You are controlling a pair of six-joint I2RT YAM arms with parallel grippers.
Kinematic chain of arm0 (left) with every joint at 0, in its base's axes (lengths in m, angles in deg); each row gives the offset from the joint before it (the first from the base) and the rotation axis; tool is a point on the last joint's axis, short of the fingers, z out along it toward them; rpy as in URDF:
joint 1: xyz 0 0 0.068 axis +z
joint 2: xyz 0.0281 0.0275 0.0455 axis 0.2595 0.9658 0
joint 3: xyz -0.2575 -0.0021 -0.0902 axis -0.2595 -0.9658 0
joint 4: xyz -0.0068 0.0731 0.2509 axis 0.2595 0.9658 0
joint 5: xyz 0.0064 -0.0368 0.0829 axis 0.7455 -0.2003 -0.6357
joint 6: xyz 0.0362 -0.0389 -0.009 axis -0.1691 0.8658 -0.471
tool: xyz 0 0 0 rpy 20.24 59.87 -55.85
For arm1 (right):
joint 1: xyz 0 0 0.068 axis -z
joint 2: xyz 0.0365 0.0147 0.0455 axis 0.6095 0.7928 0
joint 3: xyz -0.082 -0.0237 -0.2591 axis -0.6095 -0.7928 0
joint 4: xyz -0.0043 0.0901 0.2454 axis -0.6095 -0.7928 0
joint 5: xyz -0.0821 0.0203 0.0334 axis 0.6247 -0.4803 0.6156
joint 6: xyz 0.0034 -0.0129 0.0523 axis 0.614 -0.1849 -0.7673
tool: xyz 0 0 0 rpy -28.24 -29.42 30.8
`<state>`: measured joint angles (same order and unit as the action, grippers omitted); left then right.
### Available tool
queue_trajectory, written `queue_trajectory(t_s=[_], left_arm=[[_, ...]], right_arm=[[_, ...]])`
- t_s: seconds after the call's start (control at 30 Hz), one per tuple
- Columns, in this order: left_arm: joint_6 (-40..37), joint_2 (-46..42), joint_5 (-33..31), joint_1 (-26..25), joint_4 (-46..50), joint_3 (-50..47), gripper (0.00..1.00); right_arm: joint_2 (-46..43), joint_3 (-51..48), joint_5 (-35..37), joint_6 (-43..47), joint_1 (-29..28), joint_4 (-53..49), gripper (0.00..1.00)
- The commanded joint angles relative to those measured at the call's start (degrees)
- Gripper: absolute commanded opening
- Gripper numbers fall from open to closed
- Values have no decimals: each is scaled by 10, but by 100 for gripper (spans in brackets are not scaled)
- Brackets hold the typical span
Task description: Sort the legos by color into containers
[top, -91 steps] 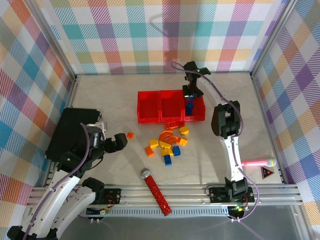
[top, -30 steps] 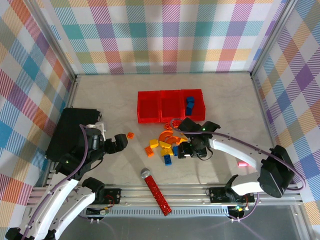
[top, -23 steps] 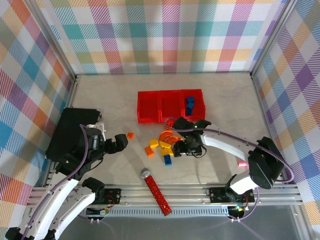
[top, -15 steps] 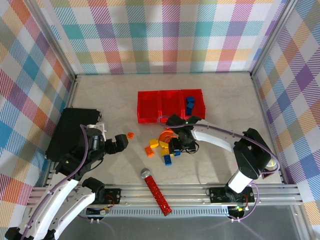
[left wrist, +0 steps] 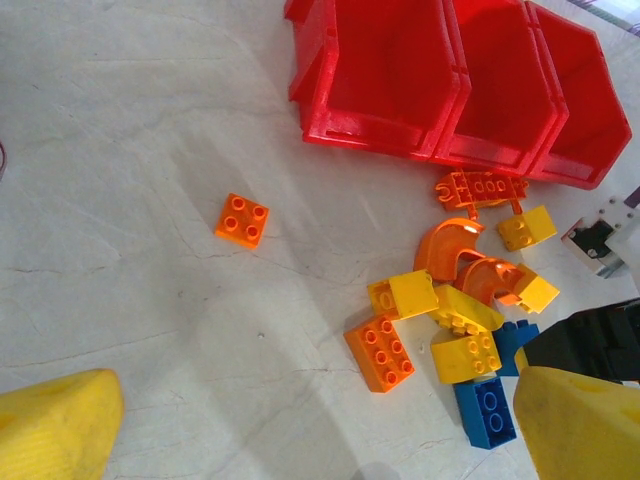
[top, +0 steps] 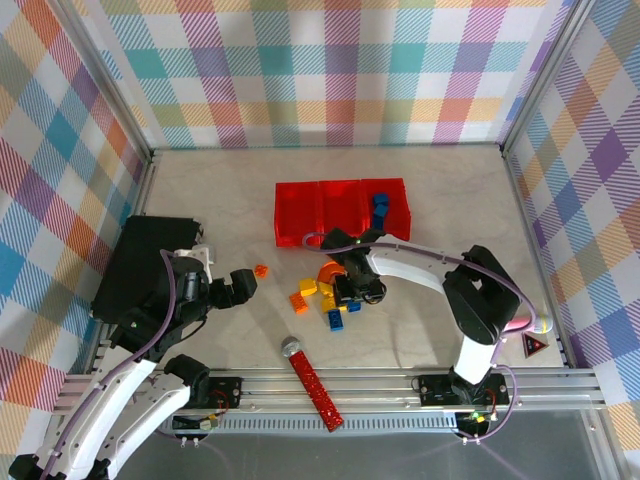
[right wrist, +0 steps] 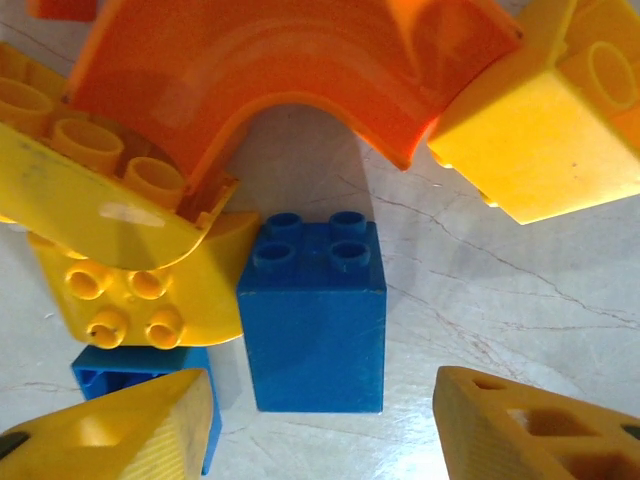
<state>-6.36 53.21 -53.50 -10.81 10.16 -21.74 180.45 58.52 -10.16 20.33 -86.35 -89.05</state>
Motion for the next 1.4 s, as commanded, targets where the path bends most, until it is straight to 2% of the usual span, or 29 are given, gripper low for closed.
queue_trajectory(t_s=[0.0, 0.3, 0.77, 0.9, 1.23, 1.37], left_arm=[[8, -5, -4, -7, -8, 1, 100], [9, -5, -5, -10, -12, -3, 100], [8, -7, -14, -21, -8, -2, 100], [9, -7, -18, -24, -6, -1, 100], [9, -2, -23, -25, -5, 0, 100], [8, 1, -26, -25, -4, 2, 100]], right_arm=[[11, 13, 13, 7, -3, -18, 59], [34, 26, 25, 13, -3, -23, 54], [41, 25, 39, 24, -3, -35, 40], [21, 30, 43, 29, -3, -48, 35], [-52, 95, 63, 84, 2, -104, 33], [-64, 149, 79, 123, 36, -128, 33]])
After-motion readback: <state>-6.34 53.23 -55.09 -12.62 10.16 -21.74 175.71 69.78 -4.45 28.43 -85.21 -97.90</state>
